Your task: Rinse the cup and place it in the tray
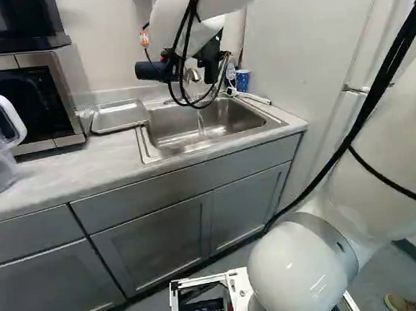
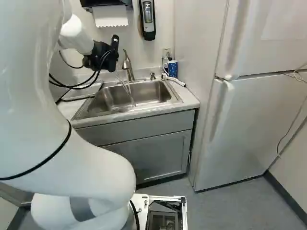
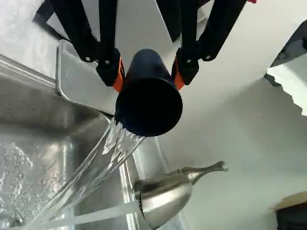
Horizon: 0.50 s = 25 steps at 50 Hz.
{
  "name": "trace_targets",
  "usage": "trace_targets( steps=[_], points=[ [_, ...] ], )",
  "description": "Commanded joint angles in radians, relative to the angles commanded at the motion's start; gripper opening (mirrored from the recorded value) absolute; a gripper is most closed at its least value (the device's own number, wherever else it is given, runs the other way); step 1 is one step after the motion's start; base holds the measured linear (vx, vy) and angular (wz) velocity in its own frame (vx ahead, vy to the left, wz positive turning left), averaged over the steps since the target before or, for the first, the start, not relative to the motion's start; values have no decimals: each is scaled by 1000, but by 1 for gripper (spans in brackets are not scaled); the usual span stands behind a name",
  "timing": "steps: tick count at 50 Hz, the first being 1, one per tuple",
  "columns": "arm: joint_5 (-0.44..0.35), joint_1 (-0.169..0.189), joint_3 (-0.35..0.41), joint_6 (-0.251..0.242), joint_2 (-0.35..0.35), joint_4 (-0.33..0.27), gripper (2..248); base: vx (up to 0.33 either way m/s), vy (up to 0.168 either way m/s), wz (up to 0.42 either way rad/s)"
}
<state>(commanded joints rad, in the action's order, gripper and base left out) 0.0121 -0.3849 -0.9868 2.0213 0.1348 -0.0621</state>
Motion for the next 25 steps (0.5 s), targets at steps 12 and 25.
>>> trace_targets(
  steps=[12, 25],
  points=[
    [0, 0, 0, 116, 0, 0, 120, 0, 0, 0],
    [0, 0, 0, 116, 0, 0, 120, 0, 0, 0]
  ],
)
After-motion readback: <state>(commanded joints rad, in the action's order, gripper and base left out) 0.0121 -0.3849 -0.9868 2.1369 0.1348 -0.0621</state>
